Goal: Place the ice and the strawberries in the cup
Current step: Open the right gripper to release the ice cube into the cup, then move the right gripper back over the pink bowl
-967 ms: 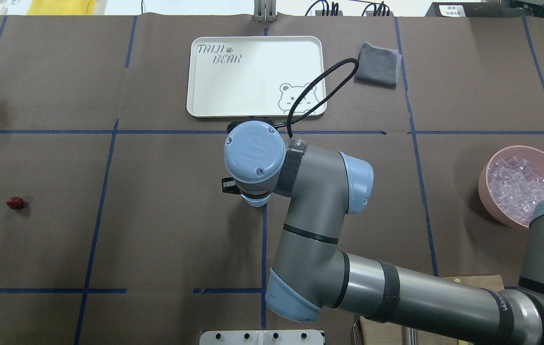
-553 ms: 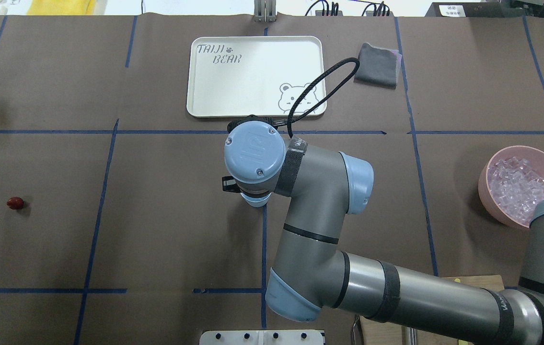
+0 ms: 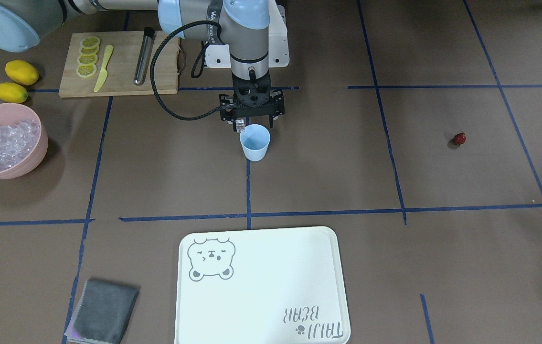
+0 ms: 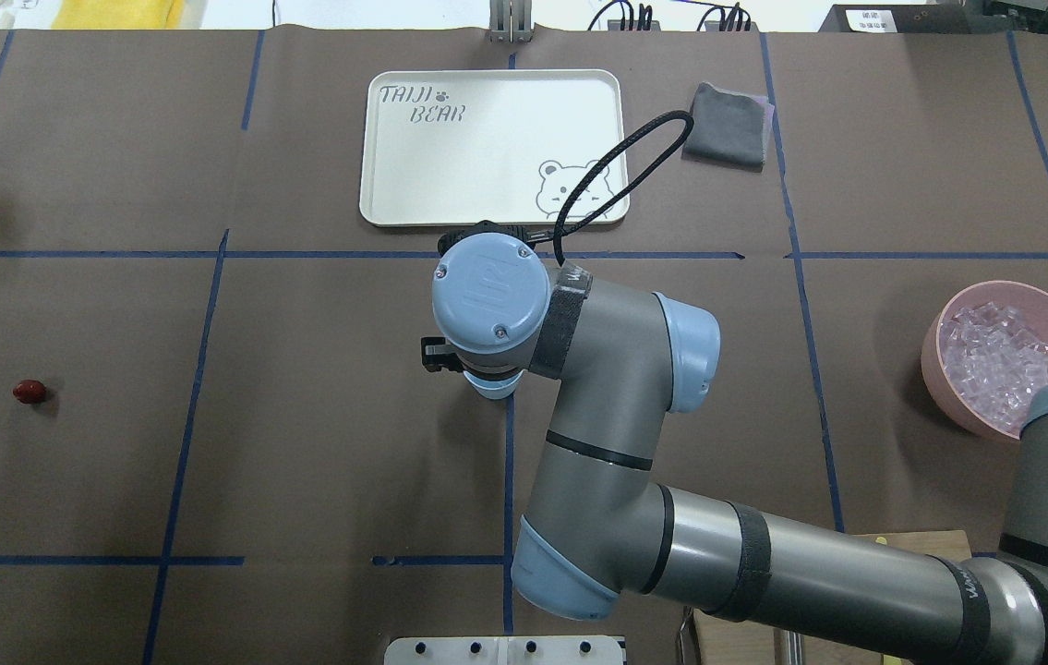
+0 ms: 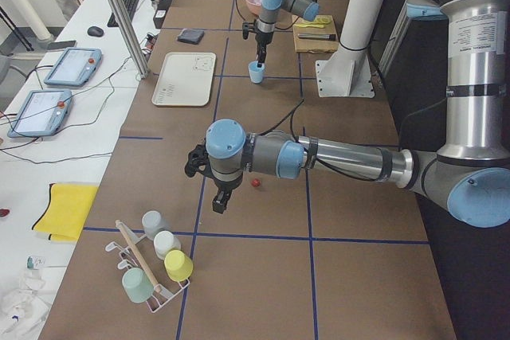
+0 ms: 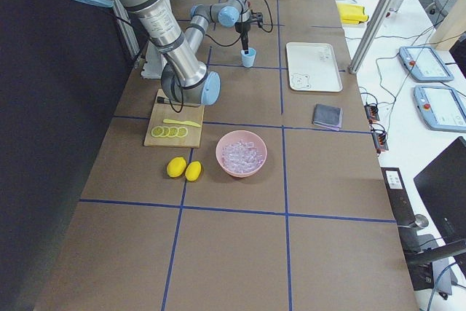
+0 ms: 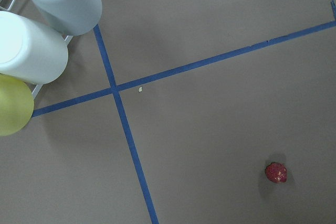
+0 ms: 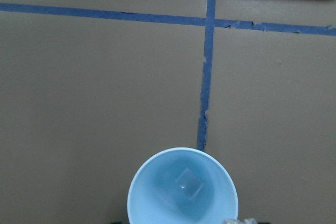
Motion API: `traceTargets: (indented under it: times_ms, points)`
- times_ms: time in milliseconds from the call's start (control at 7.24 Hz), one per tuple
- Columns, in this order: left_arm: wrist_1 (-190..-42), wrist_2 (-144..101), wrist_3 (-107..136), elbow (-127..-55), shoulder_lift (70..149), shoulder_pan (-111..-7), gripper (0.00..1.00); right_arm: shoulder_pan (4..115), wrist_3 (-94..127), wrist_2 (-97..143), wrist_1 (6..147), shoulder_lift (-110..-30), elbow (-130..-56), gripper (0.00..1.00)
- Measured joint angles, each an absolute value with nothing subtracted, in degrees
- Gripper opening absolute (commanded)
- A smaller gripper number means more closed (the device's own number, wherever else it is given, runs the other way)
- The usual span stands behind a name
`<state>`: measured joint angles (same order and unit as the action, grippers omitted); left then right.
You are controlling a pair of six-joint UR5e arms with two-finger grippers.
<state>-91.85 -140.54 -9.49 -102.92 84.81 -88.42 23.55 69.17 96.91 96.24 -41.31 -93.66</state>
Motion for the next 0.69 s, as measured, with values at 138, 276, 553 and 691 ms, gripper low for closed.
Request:
traceTargets:
  times_ms: [138, 276, 553, 691]
  points:
    - [-91.84, -140.54, -9.49, -102.91, 84.82, -88.42, 1.0, 23.55, 69.55, 96.93, 96.21, -40.73, -93.66, 0.99]
    - [-91.85, -140.54, -9.49, -102.87, 84.81, -88.42, 1.0, 23.54, 70.41, 96.94, 96.22, -39.93, -93.64, 0.99]
    - [-91.85, -140.54, -9.51, -102.84, 84.81, -88.42, 1.0, 23.53, 71.35, 96.94, 96.31, -39.53, -93.61, 0.99]
    - [-91.85, -140.54, -9.53, -102.83, 84.81, -88.42, 1.0, 23.63, 71.1, 96.97, 96.34, -39.58, -93.61, 0.99]
